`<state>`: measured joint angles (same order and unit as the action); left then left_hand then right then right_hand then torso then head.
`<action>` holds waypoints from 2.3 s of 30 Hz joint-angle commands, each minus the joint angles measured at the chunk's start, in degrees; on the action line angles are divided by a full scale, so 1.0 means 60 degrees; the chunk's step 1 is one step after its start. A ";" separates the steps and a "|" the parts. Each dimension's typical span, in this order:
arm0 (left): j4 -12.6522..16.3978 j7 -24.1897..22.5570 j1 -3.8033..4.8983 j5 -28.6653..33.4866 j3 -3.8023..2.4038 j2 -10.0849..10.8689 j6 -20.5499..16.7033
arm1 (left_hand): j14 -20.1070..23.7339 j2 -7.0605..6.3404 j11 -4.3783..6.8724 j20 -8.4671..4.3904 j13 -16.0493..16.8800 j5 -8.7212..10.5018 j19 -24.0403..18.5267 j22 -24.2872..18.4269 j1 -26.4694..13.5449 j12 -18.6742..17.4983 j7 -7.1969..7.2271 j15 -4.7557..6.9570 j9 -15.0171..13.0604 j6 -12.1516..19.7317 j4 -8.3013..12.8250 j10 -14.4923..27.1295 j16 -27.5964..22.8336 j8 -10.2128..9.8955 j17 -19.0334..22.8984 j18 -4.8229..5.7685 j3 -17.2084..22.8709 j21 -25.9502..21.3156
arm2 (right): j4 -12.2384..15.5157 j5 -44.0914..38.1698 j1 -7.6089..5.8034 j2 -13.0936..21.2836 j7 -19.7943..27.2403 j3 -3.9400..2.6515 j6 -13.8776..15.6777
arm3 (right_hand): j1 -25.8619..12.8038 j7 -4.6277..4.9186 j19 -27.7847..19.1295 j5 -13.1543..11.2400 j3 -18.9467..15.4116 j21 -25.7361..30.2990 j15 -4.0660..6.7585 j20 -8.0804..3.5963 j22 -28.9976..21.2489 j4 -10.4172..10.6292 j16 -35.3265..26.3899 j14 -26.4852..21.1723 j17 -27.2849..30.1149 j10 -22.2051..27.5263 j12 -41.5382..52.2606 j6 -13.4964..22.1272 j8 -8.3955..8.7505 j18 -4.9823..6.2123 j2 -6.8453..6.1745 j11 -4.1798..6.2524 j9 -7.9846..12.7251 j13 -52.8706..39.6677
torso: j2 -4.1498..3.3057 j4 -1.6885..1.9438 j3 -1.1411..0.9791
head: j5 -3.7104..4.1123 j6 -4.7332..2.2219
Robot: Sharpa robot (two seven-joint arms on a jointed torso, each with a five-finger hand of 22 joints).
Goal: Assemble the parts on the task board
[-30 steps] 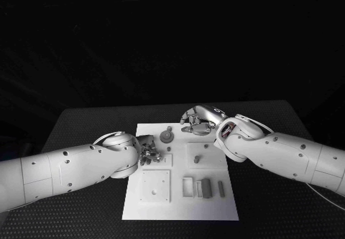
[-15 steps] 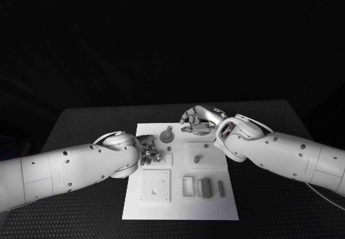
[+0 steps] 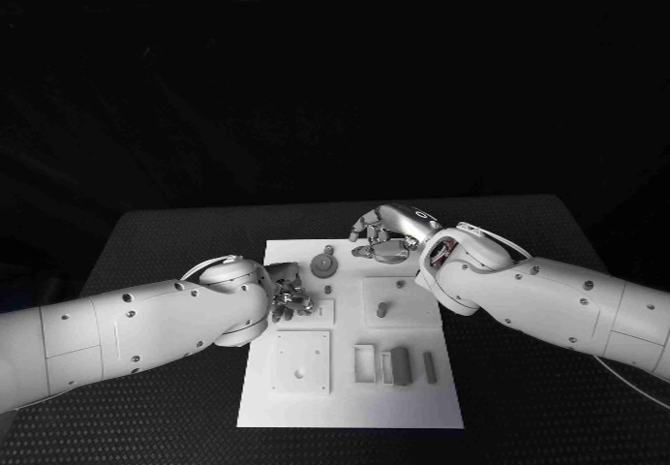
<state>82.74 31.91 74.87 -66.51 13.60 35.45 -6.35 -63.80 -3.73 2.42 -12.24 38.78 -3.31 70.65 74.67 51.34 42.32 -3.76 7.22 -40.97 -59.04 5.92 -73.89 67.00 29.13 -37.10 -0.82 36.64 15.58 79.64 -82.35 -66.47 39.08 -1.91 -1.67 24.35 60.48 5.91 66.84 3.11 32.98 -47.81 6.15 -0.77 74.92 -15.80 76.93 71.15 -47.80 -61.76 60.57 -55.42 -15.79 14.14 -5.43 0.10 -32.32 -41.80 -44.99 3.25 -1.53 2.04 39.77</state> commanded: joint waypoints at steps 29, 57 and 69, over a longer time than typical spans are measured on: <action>-0.0007 -0.0046 -0.0018 0.0167 0.0008 0.0023 -0.0022 | 0.0272 0.0280 0.0228 -0.0045 -0.0190 -0.1731 0.0123 0.0200 -0.0257 0.0307 0.0269 0.0087 -0.0025 -0.0306 0.0652 0.0479 0.0573 0.0007 0.0706 0.0137 -0.2122 -0.0396 | -0.0008 -0.0011 0.0017 -0.0002 0.0032 -0.0005 -0.0123 | -0.0080 0.0069 -0.0009 0.0038 0.0031 0.0014 0.0035 -0.0074 0.0126 0.0056 -0.0030 0.0021 -0.0017 0.0075 -0.0027 0.0003 0.0059 0.0144 -0.0039 0.0007 -0.0021 0.0005 | 0.0000 0.0000 0.0002 | -0.0002 0.0023; 0.0002 -0.0198 -0.0025 0.0662 0.0007 0.0097 -0.0641 | 0.0243 0.1429 0.0250 -0.0020 -0.0230 -0.2269 0.0266 0.0239 0.0023 0.0459 0.0291 0.0097 -0.0017 -0.0411 0.1705 0.0428 0.0806 0.0047 0.0925 0.0137 -0.1963 -0.0422 | -0.0043 -0.0011 0.0045 -0.0013 0.0023 -0.0004 -0.0157 | -0.0087 0.0071 -0.0006 0.0038 0.0031 0.0014 0.0033 -0.0075 0.0127 0.0061 -0.0031 0.0023 -0.0022 0.0074 -0.0024 0.0006 0.0068 0.0144 -0.0039 0.0005 -0.0028 0.0003 | 0.0004 0.0003 -0.0008 | -0.0020 0.0020; 0.0037 -0.0259 -0.0034 0.0217 0.0007 0.0088 -0.0547 | 0.0260 0.1744 0.0248 -0.0005 -0.0250 -0.3020 0.0256 0.0251 -0.0419 0.0493 0.0287 0.0099 0.0019 -0.0448 0.1532 0.0431 0.0885 -0.0032 0.1039 0.0137 -0.2005 -0.0419 | -0.0057 -0.0007 0.0046 -0.0013 0.0023 -0.0004 -0.0167 | -0.0094 0.0071 -0.0005 0.0038 0.0030 0.0014 0.0032 -0.0074 0.0128 0.0066 -0.0032 0.0025 -0.0024 0.0074 -0.0023 0.0005 0.0070 0.0144 -0.0038 0.0004 -0.0032 0.0003 | 0.0003 0.0000 -0.0012 | -0.0021 0.0022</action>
<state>82.77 31.24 74.69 -63.94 13.66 36.06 -9.39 -62.54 5.98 2.43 -12.37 37.37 -20.76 71.98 74.90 48.78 45.10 -3.61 7.65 -40.99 -58.92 15.43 -73.89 72.07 29.24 -30.90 -0.84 24.49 13.25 79.26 -82.26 -66.23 39.04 -1.93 -1.67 23.98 60.48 5.88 66.84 3.11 33.13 -47.81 6.09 -0.77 74.91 -15.65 76.93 71.09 -47.86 -61.65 60.57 -55.45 -15.52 14.14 -5.43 0.21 -32.46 -41.80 -44.97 3.24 -1.59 1.91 39.86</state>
